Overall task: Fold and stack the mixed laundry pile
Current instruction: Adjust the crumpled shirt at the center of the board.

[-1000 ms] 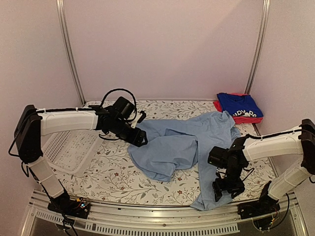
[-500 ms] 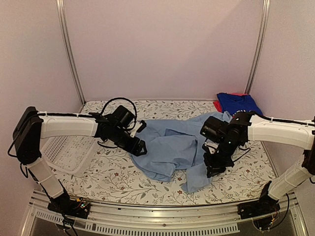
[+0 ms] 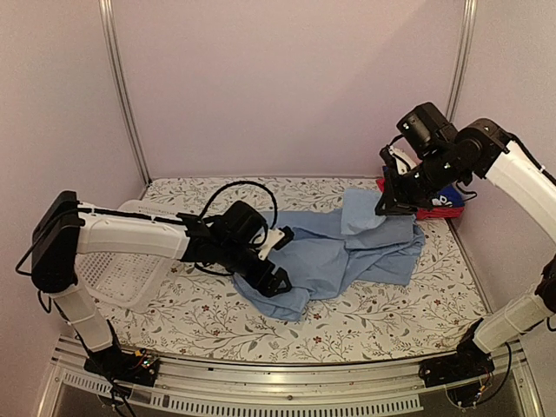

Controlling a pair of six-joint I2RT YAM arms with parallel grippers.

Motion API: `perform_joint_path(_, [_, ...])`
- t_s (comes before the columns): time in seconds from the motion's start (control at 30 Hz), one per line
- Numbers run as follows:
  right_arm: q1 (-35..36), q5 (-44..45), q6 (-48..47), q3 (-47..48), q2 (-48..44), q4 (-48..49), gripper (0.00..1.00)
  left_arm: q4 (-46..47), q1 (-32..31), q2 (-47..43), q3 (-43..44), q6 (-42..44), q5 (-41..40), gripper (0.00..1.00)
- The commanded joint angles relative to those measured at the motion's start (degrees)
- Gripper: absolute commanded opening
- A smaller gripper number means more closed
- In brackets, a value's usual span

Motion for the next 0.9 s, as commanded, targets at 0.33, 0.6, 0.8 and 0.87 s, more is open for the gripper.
perform_joint_path(0.33, [-7.04,10.77,-9.78,26.67,1.32,4.13,0.00,0.69,-2.92,5.79,-3.34,1.75,-1.09,0.62])
perform_joint_path(0.6, [-7.05,11.25,-12.15,25.24,-3.97,13.48,0.00,-5.34,-2.39,-10.24,-17.19,-0.31,3.93,0.20])
perform_joint_path(0.8, [-7.05,10.59,-14.43,25.45,-4.30,16.13,0.00,-7.81,-1.22,-21.09,-14.39,-9.02,-5.22,0.64])
perform_joint_path(0.87, [-7.05,10.52,-14.82,25.55,-4.33,17.02,0.00,-5.53,4.01,-23.16,-12.89,-11.36,-7.71,0.78])
